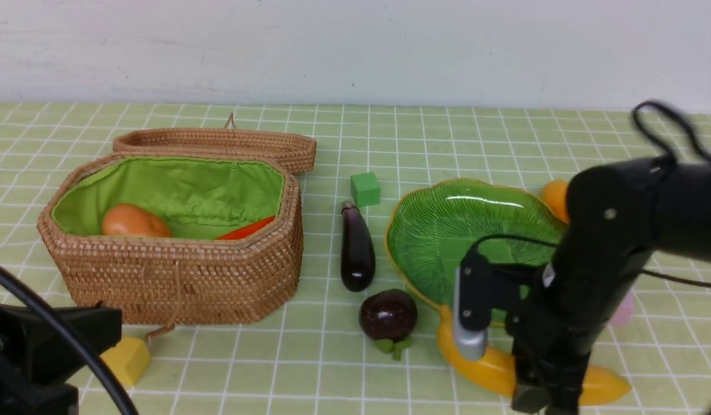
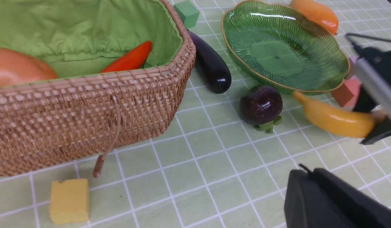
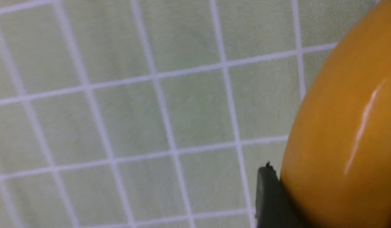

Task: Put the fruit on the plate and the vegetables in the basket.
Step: Use the right arm to grab a banana and put it into the right plate

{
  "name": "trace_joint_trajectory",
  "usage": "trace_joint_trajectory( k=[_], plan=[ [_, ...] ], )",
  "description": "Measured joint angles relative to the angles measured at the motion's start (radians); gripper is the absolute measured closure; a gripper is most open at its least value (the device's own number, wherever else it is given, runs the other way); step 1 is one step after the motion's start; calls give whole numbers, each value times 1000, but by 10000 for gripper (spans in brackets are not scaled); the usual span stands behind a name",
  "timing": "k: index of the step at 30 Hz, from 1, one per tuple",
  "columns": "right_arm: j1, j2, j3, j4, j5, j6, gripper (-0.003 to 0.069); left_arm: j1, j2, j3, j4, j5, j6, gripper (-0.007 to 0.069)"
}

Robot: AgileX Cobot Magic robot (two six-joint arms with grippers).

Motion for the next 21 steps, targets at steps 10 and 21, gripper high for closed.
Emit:
trace_joint_trajectory(
  k=[10, 21],
  plan=[
    [-40, -40, -205, 72, -207, 393, 342, 0, 0, 0, -1, -7, 4, 609],
    [-123, 352, -610, 39, -96, 703, 342, 0, 0, 0, 2, -7, 8, 606]
  ],
)
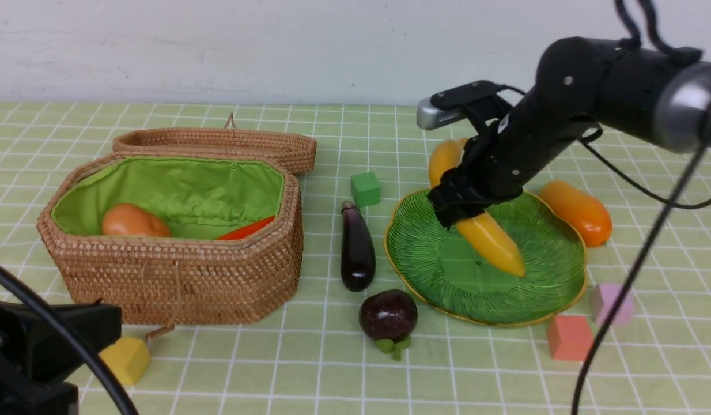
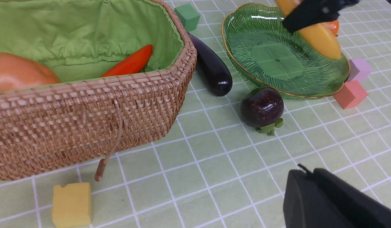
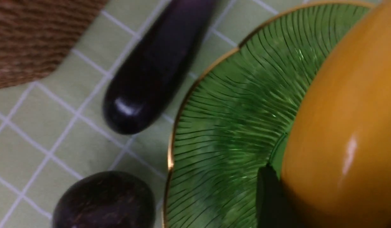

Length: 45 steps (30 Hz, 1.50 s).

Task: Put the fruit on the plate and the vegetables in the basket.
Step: Use the right arm to grab a banana and put it into the right plate, then use the right arm to grab a mango and put it into the right plate

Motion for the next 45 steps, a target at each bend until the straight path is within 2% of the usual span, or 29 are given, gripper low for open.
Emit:
trace_joint_trajectory(
  k=[4, 6, 7, 8, 12, 16, 17, 20, 21, 22, 24, 28, 32, 40, 45],
  plan=[
    [-5, 24, -18, -16, 32, 26, 317, 0, 0, 0, 0, 0, 0, 606],
    [-5, 24, -21, -16, 35, 30, 249, 0, 0, 0, 0, 0, 0, 605],
    [-5, 24, -21, -16, 35, 30, 240, 0, 0, 0, 0, 0, 0, 605],
    [-5, 20, -21, -21, 35, 30, 178, 0, 0, 0, 0, 0, 0, 605],
    [-5, -8, -21, -56, 39, 52, 104, 0, 0, 0, -1, 0, 0, 605],
    [-14, -65, -25, -146, 79, 116, 102, 0, 0, 0, -1, 0, 0, 605],
    [-34, -86, -43, -201, 124, 145, 113, 0, 0, 0, -2, 0, 0, 605],
    [-108, -88, -78, -249, 188, 174, 128, 0, 0, 0, -2, 0, 0, 603],
    [-114, -86, -80, -251, 195, 174, 130, 0, 0, 0, -2, 0, 0, 603],
    [-177, -68, -101, -249, 216, 181, 133, 0, 0, 0, -2, 0, 0, 603],
    [-216, -47, -115, -239, 217, 184, 133, 0, 0, 0, -2, -2, 0, 603],
    [-313, 66, -173, -184, 147, 178, 102, 0, 0, 0, -2, -26, 0, 603],
    [-347, 134, -199, -174, 117, 168, 60, 0, 0, 0, 1, -26, 0, 601],
    [-354, 184, -200, -155, 83, 138, 53, 0, 0, 0, 14, -27, 0, 601],
    [-354, 201, -208, -137, 6, 136, 53, 0, 0, 0, 15, -30, 4, 601]
  ],
)
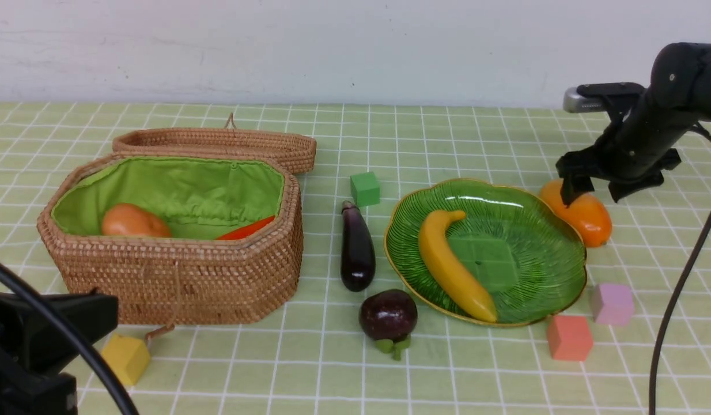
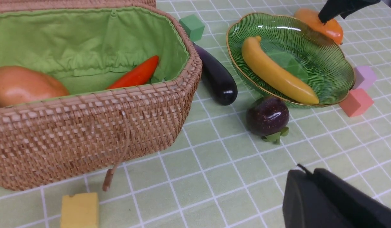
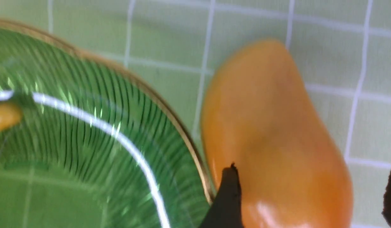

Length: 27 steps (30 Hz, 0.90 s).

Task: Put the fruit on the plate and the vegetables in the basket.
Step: Use the right arm to grab a mango and put it into the right plate

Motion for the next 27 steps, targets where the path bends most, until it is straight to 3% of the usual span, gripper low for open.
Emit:
trace_joint_trajectory(
  k=[21, 27],
  plan=[
    [0, 52, -13, -102, -58, 4, 57, 0, 0, 0, 0, 3, 50, 599],
    [0, 56, -36, -102, -28, 59, 57, 0, 0, 0, 0, 3, 70, 595]
  ],
)
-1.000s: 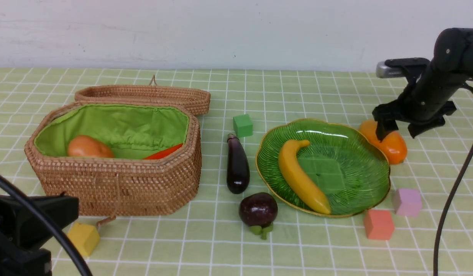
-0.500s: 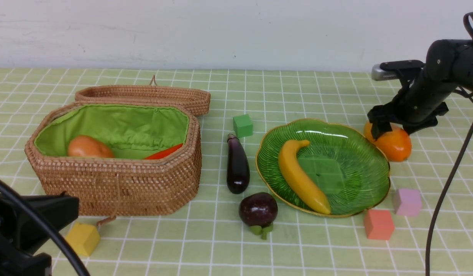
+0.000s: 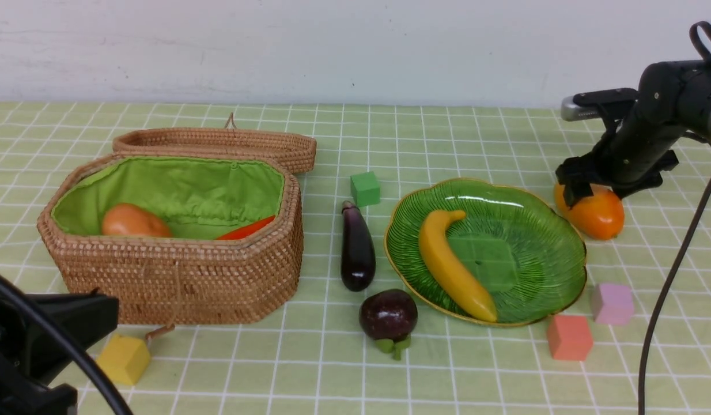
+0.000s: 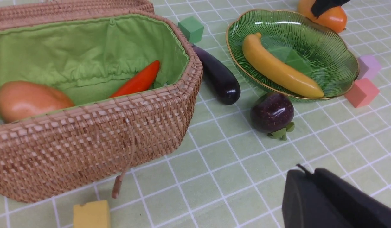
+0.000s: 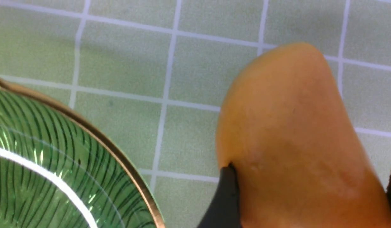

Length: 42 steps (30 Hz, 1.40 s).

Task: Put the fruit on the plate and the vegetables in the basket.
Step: Use the right arm to grab a mango and put it into the right plate

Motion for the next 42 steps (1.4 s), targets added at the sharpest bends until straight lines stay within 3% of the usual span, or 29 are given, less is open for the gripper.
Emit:
trace_joint_trajectory(
  k=[6, 42],
  plan=[
    [0, 9, -83, 0, 84, 26, 64, 0, 0, 0, 0, 0, 0, 595],
    [0, 117, -119, -44, 26, 40, 81, 0, 0, 0, 0, -6, 1, 584]
  ],
)
